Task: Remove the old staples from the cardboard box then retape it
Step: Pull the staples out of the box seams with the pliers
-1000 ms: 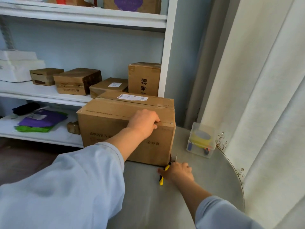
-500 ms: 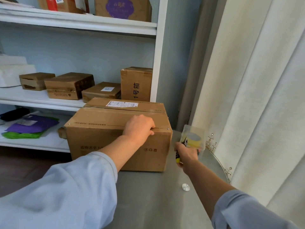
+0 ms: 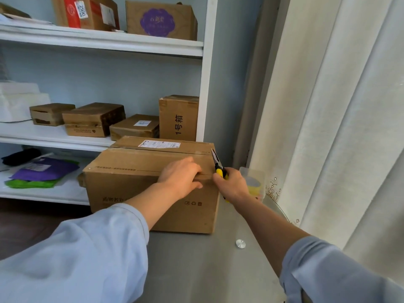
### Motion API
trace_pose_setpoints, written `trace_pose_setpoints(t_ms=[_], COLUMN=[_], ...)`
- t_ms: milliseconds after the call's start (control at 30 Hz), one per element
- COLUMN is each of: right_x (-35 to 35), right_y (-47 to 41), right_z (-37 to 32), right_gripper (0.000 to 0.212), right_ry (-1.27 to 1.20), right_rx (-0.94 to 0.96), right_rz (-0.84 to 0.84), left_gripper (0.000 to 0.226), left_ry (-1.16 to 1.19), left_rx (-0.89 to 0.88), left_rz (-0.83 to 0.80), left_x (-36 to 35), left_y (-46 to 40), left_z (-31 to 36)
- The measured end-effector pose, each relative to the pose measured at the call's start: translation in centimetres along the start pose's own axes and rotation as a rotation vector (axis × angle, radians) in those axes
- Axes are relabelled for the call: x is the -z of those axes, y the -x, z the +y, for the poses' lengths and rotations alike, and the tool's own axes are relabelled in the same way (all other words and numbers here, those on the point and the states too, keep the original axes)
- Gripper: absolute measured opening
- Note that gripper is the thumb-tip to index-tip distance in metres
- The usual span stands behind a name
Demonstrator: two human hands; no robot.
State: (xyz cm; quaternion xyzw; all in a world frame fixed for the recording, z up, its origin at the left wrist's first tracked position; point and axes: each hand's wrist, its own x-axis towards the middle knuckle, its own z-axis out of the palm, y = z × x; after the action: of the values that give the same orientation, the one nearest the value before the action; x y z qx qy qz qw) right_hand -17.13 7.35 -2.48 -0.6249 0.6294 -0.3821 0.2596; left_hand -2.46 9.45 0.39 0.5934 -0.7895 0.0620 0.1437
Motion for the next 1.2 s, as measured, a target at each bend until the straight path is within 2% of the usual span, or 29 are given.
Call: trace_pose_setpoints(t_ms=[67,133,267,500,900,1200], right_x=[0.1,0.4,2.2,6.1,8.4,8.4], right_y=[-0.4,-0.9,-1.6,-0.9,1.3,1.1], right_z=[0.1,0.3,1.3,3.0,2.2,2.1], right_gripper=[0.033,0.036,0.039,0.032,0.033,0.036], right_ry=[0.025,0.090,0.343,0.674,0.775,0.842], right_rx=[0.008,0.049,0.178,0.173,0.295,0.350], right_rz=[-0.016,-0.045,-0.038,-0.147,-0.233,-0.181], left_gripper=[0.053,0.058,0.055,0.049,0.062,0.066], left_ry=[0.078,0.043,0.004,0.146,0.082,0.133], left_rx=[0.041,0.082,0.098,0.084,0.037,0.031], left_rz=[-0.046,-0.054,-0.008,-0.016,-0.134,-0.179], left_x=[-1.1,-2.3,-3.1,-3.1,-2.8,-2.4], left_y=[-0.3,-0.7,-1.9,-2.6,-2.2,-2.3], left_z=[0.3,0.6,1.4,2.0,1.6,1.1])
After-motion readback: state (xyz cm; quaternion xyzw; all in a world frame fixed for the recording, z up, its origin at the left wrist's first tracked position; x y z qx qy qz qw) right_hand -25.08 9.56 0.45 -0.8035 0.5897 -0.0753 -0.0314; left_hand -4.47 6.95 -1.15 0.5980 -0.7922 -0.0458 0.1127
